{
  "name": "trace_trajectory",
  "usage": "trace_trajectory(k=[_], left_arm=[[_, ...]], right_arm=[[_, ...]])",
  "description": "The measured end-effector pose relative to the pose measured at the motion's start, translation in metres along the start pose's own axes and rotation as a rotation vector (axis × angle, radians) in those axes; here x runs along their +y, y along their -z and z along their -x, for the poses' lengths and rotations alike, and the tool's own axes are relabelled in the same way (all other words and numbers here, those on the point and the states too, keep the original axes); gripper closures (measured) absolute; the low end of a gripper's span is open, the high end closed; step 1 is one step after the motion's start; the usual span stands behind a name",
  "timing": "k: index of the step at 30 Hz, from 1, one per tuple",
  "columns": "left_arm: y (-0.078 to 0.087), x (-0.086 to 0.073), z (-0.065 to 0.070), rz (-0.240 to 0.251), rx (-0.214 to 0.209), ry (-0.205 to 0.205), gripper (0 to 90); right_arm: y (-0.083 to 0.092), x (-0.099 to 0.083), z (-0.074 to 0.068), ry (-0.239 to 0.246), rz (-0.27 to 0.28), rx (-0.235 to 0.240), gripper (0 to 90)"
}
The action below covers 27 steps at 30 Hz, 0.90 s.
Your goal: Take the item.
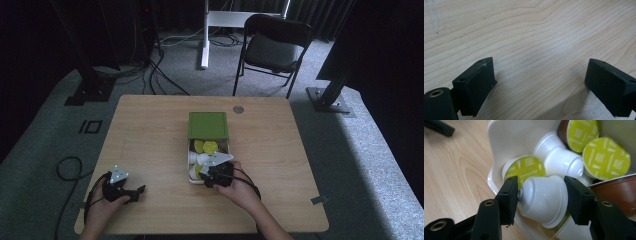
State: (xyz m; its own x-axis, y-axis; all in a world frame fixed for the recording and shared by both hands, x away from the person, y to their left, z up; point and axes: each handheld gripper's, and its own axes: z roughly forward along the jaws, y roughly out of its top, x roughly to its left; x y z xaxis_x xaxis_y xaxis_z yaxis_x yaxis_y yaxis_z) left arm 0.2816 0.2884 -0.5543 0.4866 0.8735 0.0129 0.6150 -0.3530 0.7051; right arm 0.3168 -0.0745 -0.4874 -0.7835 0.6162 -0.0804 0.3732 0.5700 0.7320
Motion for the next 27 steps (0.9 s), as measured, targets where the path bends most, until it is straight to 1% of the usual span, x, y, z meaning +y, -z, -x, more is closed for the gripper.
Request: trace_trajectory(k=[1,2,5,6,8,9,11,12,13,14,15,17,20,22,23,25,27], left_arm=[[0.000,0.000,0.000,0.000,0.000,0.000,10.3],[0.000,0.000,0.000,0.001,0.000,0.000,10.3],[0.000,0.000,0.000,-0.001,0.000,-0.001,10.2],[0.000,0.000,0.000,-0.001,0.000,-0.001,10.3],[0.000,0.000,0.000,-0.001,0.000,-0.002,10.3],[0.000,0.000,0.000,-0.001,0.000,-0.002,10.3],[0.000,0.000,0.000,0.000,0.001,-0.001,10.3],[0.000,0.000,0.000,-0.001,0.000,-0.002,10.3],[0.000,0.000,0.000,-0.001,0.000,-0.002,10.3],[0.000,0.000,0.000,0.000,0.001,0.000,10.3],[0.000,0.000,0.000,0.000,0.001,0.000,10.3],[0.000,0.000,0.000,-0.001,0.000,-0.001,10.3],[0.000,0.000,0.000,-0.001,0.000,-0.002,10.3],[0.000,0.000,0.000,-0.001,0.000,-0.002,10.3],[0.000,0.000,0.000,-0.002,0.000,-0.002,10.3],[0.000,0.000,0.000,-0.001,0.000,-0.002,10.3],[0.000,0.000,0.000,-0.001,0.000,-0.002,10.3]], right_arm=[[0.002,0.001,0.001,-0.007,0.006,0.009,46.9],[0.004,0.002,0.001,-0.004,0.011,0.014,47.0],[0.007,0.005,0.003,-0.013,0.025,0.010,47.0],[0.011,0.008,0.006,-0.015,0.042,0.013,47.0],[0.014,0.012,0.008,-0.010,0.050,0.011,46.9],[0.016,0.013,0.009,-0.020,0.062,0.011,46.9],[0.020,0.017,0.011,-0.018,0.076,0.014,47.0],[0.023,0.019,0.013,-0.026,0.086,0.010,46.9],[0.023,0.019,0.013,-0.026,0.086,0.010,46.9],[0.028,0.022,0.016,-0.027,0.108,0.008,46.9],[0.028,0.022,0.016,-0.027,0.108,0.008,46.9],[0.036,0.026,0.021,-0.036,0.146,-0.007,46.9],[0.044,0.029,0.027,-0.052,0.184,-0.026,46.9],[0.047,0.030,0.030,-0.061,0.195,-0.035,46.9],[0.052,0.031,0.035,-0.072,0.222,-0.056,46.9],[0.056,0.031,0.041,-0.074,0.232,-0.076,46.9],[0.061,0.031,0.047,-0.092,0.251,-0.095,46.9]])
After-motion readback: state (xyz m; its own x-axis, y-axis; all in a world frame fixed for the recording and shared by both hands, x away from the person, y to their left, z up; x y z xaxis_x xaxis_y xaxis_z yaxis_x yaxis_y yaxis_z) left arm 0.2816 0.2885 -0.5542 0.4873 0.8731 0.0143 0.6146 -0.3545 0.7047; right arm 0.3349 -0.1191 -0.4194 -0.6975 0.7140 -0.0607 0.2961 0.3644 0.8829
